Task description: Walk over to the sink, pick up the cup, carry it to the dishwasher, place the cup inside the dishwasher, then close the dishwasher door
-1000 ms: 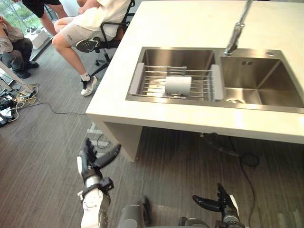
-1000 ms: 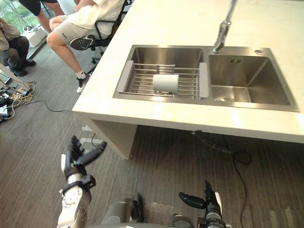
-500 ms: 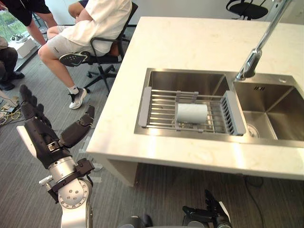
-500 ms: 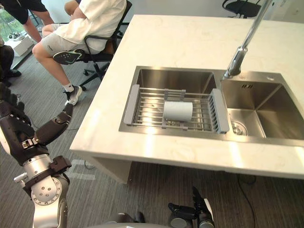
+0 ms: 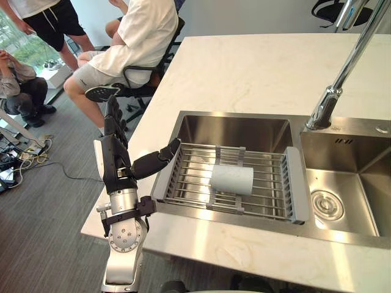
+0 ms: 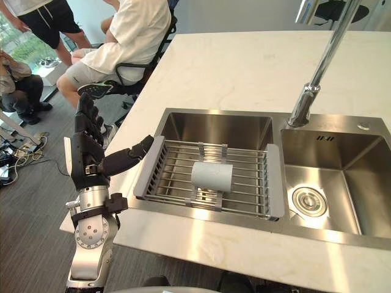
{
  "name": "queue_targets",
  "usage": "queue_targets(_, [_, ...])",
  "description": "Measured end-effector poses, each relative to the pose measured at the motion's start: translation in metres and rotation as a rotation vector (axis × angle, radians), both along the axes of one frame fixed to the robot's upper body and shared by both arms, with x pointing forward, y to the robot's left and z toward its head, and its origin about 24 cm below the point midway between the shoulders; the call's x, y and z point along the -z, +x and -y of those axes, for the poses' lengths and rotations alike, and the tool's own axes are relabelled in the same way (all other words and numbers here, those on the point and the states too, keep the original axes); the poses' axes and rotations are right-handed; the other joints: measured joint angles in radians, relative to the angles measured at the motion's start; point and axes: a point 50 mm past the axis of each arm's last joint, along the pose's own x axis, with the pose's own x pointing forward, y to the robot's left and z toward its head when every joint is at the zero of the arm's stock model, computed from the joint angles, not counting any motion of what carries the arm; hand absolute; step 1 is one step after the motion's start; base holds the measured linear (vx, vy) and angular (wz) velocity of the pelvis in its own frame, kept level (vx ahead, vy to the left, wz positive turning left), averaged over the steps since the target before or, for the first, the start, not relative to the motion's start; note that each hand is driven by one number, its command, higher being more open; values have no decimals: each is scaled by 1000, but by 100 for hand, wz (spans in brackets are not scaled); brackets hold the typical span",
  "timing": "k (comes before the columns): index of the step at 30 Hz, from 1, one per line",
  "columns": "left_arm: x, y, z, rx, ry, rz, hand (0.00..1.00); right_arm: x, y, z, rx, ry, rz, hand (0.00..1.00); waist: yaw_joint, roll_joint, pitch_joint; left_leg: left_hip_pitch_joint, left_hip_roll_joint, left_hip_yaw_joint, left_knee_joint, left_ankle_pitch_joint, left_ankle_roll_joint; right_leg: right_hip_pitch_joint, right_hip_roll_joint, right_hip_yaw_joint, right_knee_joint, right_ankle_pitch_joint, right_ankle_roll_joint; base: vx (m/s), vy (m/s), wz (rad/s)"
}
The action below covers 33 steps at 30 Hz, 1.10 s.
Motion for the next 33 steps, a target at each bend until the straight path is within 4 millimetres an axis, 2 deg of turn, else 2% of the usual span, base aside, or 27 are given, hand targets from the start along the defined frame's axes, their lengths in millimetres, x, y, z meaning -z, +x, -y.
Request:
queue_targets(1, [-2,1,3,18,5,8,100,1,-2,1,1,-1,-10,100,2,0,0,-2,-24,-18,-112,44,6,4,-5,0,-2,1,2,166,35,-3])
queue_targets(2, [-3,2,5,30,9,13,100,1,-2,2,-1,-2,-14,100,2,7,-4,-3,-42,-48,-213,171,8,5,4,4,-2,2,6,132,58,-14])
queue_targets(3, [-2,2,4,32,18,11,100,3,-2,1,-1,1,-21,100,3,7,-10,6,-44,-46,-220,181,9,6,4,19,-6,4,10,134,58,-20])
queue_targets(4, [-2,2,4,38,31,7,100,4,-3,-1,-2,7,-25,100,1,-8,-20,16,-49,-42,-248,193,13,8,2,29,-26,14,25,123,57,-19])
queue_targets(5, [-2,3,5,53,36,8,100,5,-3,-6,-5,19,-27,100,-1,-24,-24,20,-58,-39,-271,200,17,8,-4,33,-47,18,32,105,52,-9])
queue_targets(7, [-1,2,10,85,47,-1,100,6,-7,-9,-4,28,-36,100,-1,-35,-29,32,-71,-38,-302,212,25,15,-12,37,-69,26,41,62,65,0])
queue_targets(12, [2,1,21,170,88,-16,100,8,-11,-10,-13,33,-51,100,0,-34,-44,81,-93,-41,-352,230,35,61,-23,40,-111,37,53,25,43,2])
queue_targets(19, [3,0,19,239,217,-35,100,12,-13,-10,-30,33,-83,100,0,-35,-63,100,-95,-62,-420,281,33,63,-13,25,-124,49,44,-55,-10,7])
queue_targets(27, [9,0,14,298,433,-77,100,15,-10,-9,-34,39,-107,100,-3,-39,-68,110,-96,-85,-497,337,36,67,5,6,-191,101,44,-63,-1,6])
queue_targets(33, [27,3,15,343,560,-167,100,18,-11,-12,-50,51,-126,100,-10,-52,-89,103,-105,-101,-510,346,38,72,5,-8,-217,111,51,1,9,6])
